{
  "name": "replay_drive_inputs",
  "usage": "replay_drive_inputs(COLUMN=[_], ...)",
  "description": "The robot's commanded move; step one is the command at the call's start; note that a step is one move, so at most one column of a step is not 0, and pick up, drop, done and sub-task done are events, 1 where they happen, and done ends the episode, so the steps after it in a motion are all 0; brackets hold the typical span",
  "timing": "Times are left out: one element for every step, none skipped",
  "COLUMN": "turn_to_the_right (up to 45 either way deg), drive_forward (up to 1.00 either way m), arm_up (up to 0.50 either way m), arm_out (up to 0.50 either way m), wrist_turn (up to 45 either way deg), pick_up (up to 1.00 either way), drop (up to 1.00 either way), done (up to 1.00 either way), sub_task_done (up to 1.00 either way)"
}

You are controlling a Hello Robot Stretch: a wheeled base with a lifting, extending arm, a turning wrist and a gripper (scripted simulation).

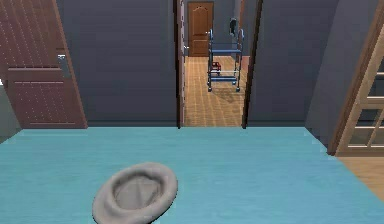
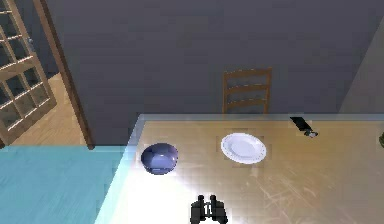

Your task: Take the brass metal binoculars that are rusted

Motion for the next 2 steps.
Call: replay_drive_inputs(turn_to_the_right=[0.0, 0.0], drive_forward=[0.00, 0.00], arm_up=[0.50, 0.26], arm_out=[0.00, 0.00], wrist_turn=[0.0, 0.0], pick_up=[0.00, 0.00], drop=[0.00, 0.00], done=[0.00, 0.00], sub_task_done=[0.00, 0.00])
